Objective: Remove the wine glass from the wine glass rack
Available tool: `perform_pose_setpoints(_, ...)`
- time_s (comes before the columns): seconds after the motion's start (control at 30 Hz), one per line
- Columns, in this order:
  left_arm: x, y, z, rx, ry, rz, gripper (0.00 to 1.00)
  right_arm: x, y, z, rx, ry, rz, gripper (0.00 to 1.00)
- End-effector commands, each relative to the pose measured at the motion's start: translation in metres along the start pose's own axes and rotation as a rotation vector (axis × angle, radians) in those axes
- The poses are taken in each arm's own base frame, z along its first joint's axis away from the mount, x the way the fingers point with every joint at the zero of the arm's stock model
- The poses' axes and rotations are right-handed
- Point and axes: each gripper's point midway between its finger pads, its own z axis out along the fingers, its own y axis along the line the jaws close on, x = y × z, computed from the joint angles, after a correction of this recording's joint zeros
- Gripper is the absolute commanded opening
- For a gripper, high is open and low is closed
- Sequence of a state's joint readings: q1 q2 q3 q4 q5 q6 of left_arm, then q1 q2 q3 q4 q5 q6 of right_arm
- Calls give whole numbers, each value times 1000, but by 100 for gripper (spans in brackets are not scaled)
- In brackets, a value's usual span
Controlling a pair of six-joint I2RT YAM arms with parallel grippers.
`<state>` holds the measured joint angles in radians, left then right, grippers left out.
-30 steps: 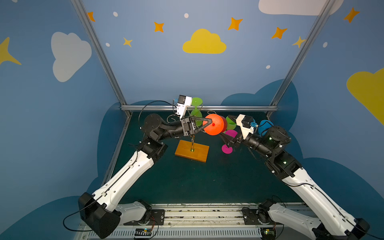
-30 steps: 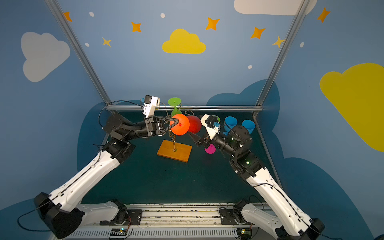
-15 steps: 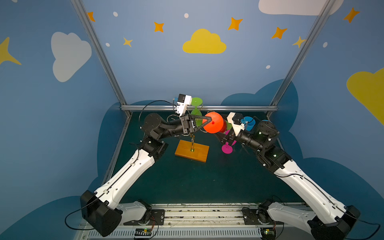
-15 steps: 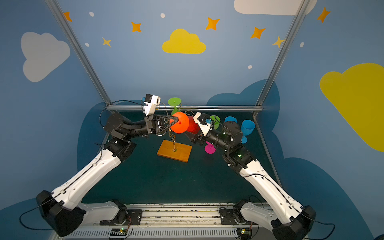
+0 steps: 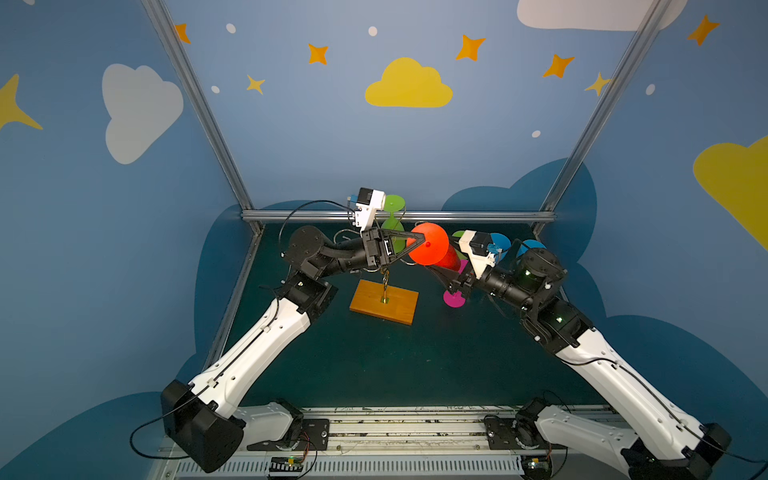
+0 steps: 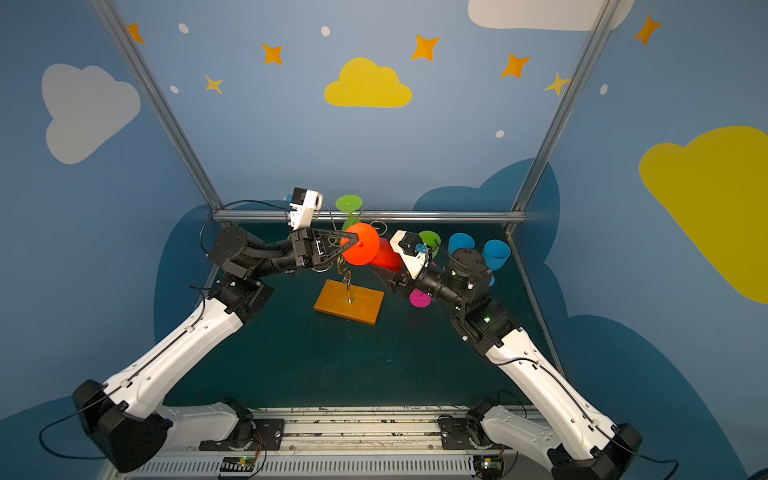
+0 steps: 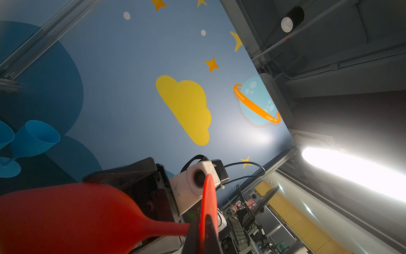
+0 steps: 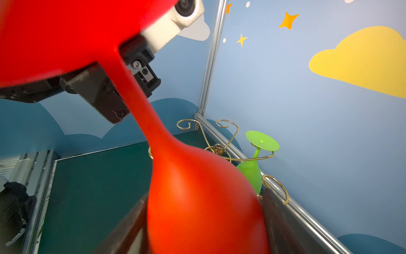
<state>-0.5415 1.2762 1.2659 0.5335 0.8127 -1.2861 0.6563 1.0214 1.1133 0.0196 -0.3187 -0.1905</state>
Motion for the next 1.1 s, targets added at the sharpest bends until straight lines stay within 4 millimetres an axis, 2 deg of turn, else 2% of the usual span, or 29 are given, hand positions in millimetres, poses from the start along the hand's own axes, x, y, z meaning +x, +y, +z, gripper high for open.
perform_pose_setpoints(0.0, -8, -37, -2, 81, -6, 135, 3, 2, -1, -8, 22, 16, 69, 85)
perform_pose_setpoints(0.4, -11, -44, 0, 137, -3, 67, 3, 10, -6, 8, 23, 34, 62, 87)
perform_pose_setpoints(1.07, -9, -47, 1, 179, 22, -16, 3, 5, -12, 27, 52, 8, 45, 88)
